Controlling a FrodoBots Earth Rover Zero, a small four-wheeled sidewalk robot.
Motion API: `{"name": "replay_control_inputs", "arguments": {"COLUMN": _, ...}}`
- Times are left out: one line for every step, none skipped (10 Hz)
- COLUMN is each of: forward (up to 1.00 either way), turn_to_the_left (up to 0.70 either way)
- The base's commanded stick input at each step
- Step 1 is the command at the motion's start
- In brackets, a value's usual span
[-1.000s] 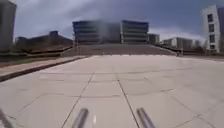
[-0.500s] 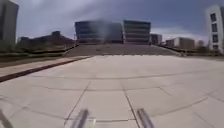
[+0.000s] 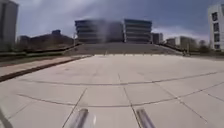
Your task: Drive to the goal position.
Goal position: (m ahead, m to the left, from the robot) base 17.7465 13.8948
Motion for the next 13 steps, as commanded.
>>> {"name": "replay_control_inputs", "arguments": {"forward": 1.0, "turn_to_the_left": -0.04}}
{"name": "replay_control_inputs", "arguments": {"forward": 1.0, "turn_to_the_left": -0.25}}
{"name": "replay_control_inputs", "arguments": {"forward": 1.0, "turn_to_the_left": -0.38}}
{"name": "replay_control_inputs", "arguments": {"forward": 1.0, "turn_to_the_left": -0.38}}
{"name": "replay_control_inputs", "arguments": {"forward": 1.0, "turn_to_the_left": -0.37}}
{"name": "replay_control_inputs", "arguments": {"forward": 1.0, "turn_to_the_left": -0.25}}
{"name": "replay_control_inputs", "arguments": {"forward": 1.0, "turn_to_the_left": 0.0}}
{"name": "replay_control_inputs", "arguments": {"forward": 1.0, "turn_to_the_left": 0.0}}
{"name": "replay_control_inputs", "arguments": {"forward": 1.0, "turn_to_the_left": 0.0}}
{"name": "replay_control_inputs", "arguments": {"forward": 1.0, "turn_to_the_left": 0.0}}
{"name": "replay_control_inputs", "arguments": {"forward": 1.0, "turn_to_the_left": 0.0}}
{"name": "replay_control_inputs", "arguments": {"forward": 1.0, "turn_to_the_left": 0.0}}
{"name": "replay_control_inputs", "arguments": {"forward": 1.0, "turn_to_the_left": 0.0}}
